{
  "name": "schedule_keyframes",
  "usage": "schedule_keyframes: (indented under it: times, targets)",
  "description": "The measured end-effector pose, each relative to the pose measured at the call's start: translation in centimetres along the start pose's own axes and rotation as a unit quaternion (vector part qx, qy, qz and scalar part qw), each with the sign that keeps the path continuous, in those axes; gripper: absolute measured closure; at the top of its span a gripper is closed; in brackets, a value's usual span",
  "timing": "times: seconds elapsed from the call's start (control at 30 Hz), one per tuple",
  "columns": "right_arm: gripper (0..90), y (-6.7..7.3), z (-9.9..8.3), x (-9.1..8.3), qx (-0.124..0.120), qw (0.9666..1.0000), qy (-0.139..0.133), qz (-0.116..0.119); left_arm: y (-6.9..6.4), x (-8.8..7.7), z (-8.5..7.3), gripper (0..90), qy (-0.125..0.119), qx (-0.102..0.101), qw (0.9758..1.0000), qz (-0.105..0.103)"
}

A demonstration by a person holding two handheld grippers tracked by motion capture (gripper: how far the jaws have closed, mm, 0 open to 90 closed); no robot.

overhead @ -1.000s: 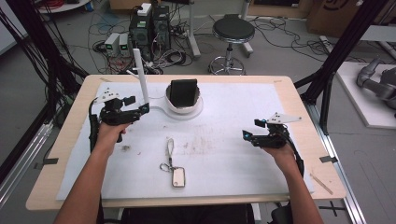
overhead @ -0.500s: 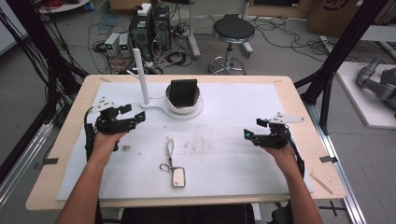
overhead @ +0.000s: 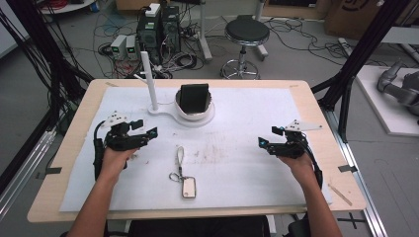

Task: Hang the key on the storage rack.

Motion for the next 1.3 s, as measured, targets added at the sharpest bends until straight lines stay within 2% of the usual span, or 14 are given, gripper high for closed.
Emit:
schedule_keyframes:
  times: [0.07,0.27,0.43,0.57,0.63,0.8,0.83,0.93,1.03,1.07,1.13,1.17,1.3]
  targets:
    - [21.8,0.2,-0.1,-0.1,0.003,1.0000,0.000,0.001,-0.8,-0.1,-0.4,26.3,-0.002,-0.006,0.9999,-0.009]
    - [21.8,0.8,-0.2,-0.5,0.002,1.0000,-0.001,0.003,-3.1,0.1,-2.0,22.9,0.020,-0.001,0.9997,-0.012]
    - [21.8,0.8,-0.1,-0.3,0.004,1.0000,-0.002,0.005,-4.2,1.3,-2.9,26.4,0.053,-0.005,0.9985,-0.011]
    - [21.8,0.7,-0.1,-0.2,0.003,1.0000,0.000,0.006,-5.5,2.3,-3.3,31.7,0.077,0.009,0.9969,-0.016]
    - [21.8,0.7,-0.2,-0.1,0.007,1.0000,0.002,0.005,-6.1,3.0,-3.7,34.4,0.096,0.020,0.9950,-0.020]
    - [21.9,0.6,-0.2,-0.3,0.005,1.0000,0.001,0.003,-6.9,4.3,-4.6,45.6,0.137,0.037,0.9899,-0.011]
    - [21.9,0.6,-0.2,-0.3,0.005,1.0000,0.001,0.003,-7.0,4.5,-4.7,45.6,0.144,0.039,0.9887,-0.010]
    - [21.9,0.5,-0.3,-0.4,0.006,1.0000,0.001,0.002,-7.1,5.0,-5.1,52.0,0.169,0.050,0.9844,-0.004]
    - [21.9,0.5,-0.3,-0.6,0.007,1.0000,0.000,0.002,-7.1,5.0,-5.0,59.4,0.171,0.050,0.9841,0.002]
    - [21.9,0.5,-0.3,-0.6,0.006,1.0000,0.000,0.001,-7.1,5.0,-5.0,64.7,0.173,0.050,0.9836,-0.002]
    - [22.0,0.5,-0.3,-0.6,0.006,1.0000,0.001,0.000,-7.3,5.0,-4.9,73.2,0.183,0.063,0.9811,0.007]
    - [21.9,0.5,-0.3,-0.7,0.006,1.0000,0.001,0.000,-7.3,5.1,-4.8,76.3,0.185,0.065,0.9806,0.006]
    - [22.0,0.5,-0.3,-0.7,0.007,1.0000,0.000,0.000,-7.4,5.1,-4.7,86.1,0.182,0.062,0.9813,0.003]
Point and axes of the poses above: each handheld gripper's, and its own axes: x roughly forward along the jaws, z roughly out of its top, y roughly to its left, the point moved 2 cm from there along x, roughly forward along the jaws, and after that the axes turned 7 degrees about z, right-handed, at the moved point
